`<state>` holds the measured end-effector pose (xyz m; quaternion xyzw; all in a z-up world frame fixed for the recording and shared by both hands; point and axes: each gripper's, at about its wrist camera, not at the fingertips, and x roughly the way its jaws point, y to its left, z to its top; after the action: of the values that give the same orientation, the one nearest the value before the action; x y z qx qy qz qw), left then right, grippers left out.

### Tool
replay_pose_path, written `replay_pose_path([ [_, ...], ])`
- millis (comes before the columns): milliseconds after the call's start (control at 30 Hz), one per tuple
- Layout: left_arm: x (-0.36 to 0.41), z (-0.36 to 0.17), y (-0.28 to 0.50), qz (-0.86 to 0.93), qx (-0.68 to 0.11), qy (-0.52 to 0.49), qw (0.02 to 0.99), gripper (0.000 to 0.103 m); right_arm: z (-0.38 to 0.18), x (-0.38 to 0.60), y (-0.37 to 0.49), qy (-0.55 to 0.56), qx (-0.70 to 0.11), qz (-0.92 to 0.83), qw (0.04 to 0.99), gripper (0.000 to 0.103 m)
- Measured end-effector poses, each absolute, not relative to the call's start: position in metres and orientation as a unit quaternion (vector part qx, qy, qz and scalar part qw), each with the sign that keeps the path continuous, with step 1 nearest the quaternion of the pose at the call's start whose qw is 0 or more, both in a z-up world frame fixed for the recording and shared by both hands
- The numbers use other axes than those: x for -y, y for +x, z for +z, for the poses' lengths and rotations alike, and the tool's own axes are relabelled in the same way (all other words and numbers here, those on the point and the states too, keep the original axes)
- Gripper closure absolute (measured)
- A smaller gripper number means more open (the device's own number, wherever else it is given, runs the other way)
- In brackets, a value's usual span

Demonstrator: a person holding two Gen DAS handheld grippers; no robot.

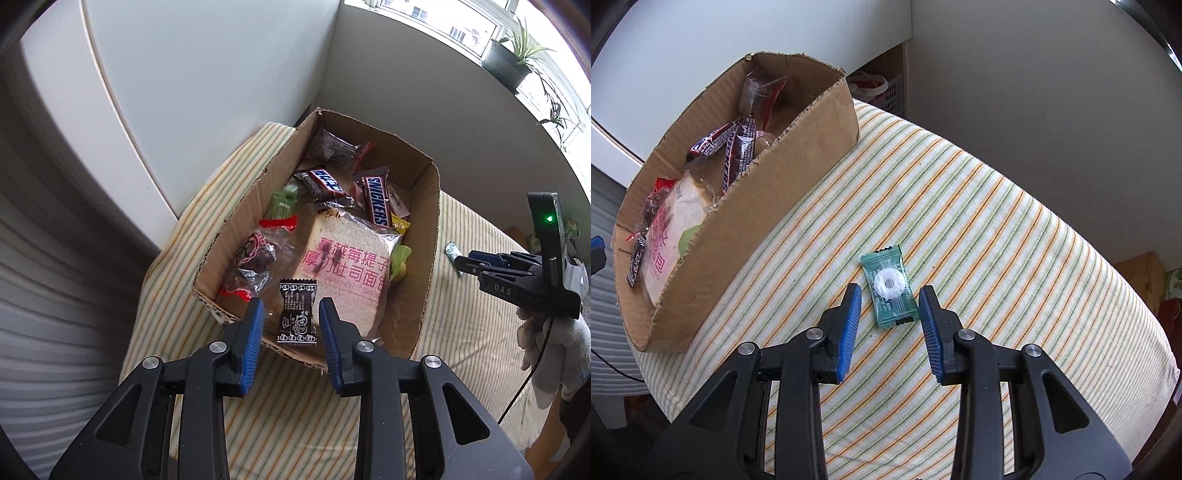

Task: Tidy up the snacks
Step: 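Move the right tool over the mint packet and close on it, then carry the mint packet into the box and open the right tool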

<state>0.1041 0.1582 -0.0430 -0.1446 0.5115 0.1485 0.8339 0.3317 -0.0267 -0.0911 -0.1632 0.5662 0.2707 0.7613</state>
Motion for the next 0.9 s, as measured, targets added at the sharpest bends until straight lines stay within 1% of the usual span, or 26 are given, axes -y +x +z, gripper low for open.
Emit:
replay_pose_path([
  [333,-0.163,-0.045,0.096,0.156,-0.514,-0.163,0.828,0.074,-0.099,0.013,0.336,-0.184,-0.567,0.277,0.754,0.070],
  [367,-0.163,-0.045,0.096,0.155,-0.514,-0.162,0.828,0.074,-0.099,0.011,0.335,-0.185,-0.566,0.277,0.754,0.075],
  [400,-0.162,-0.045,0.097,0.154,-0.514,-0.161,0.829,0.074,-0.100,0.010,0.335,-0.187,-0.566,0.276,0.754,0.078],
  [600,-0.159,-0.042,0.098,0.154,-0.513,-0.155,0.830,0.074,-0.098,0.020,0.325,-0.180,-0.564,0.272,0.759,0.081],
  [700,-0.157,-0.041,0.096,0.153,-0.513,-0.154,0.831,0.074,-0.092,0.024,0.321,-0.177,-0.559,0.272,0.763,0.081],
  [900,-0.158,-0.039,0.095,0.153,-0.510,-0.154,0.832,0.074,-0.060,0.022,0.301,-0.169,-0.542,0.279,0.775,0.081],
])
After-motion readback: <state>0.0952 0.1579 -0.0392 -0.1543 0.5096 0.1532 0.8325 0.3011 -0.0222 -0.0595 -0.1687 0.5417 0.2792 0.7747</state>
